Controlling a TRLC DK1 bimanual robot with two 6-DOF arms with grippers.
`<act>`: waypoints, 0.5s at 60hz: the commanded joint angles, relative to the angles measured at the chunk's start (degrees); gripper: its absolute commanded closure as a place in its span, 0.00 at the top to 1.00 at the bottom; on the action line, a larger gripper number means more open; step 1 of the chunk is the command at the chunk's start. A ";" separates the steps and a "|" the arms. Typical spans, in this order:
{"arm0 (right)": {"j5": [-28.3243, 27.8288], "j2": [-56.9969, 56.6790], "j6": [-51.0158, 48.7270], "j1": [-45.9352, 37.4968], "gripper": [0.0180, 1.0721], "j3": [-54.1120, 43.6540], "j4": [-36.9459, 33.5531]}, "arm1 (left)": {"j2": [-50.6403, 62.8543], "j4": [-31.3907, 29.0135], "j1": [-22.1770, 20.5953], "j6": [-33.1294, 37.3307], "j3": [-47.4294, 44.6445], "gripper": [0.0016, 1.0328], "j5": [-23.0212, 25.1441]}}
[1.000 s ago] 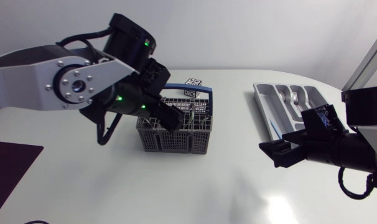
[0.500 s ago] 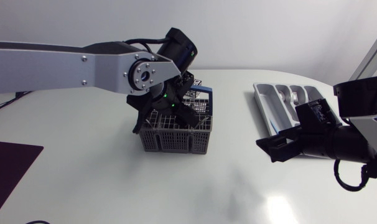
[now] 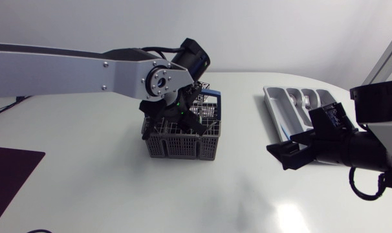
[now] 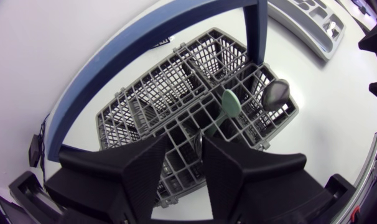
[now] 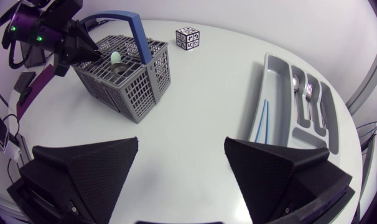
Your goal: Transfer all utensils from the basket to the drawer tray.
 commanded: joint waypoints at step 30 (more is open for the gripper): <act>0.29 -1.86 -0.60 1.43 0.95 -1.57 -1.44 | -0.61 -0.74 -1.90 -0.52 2.08 0.04 -2.23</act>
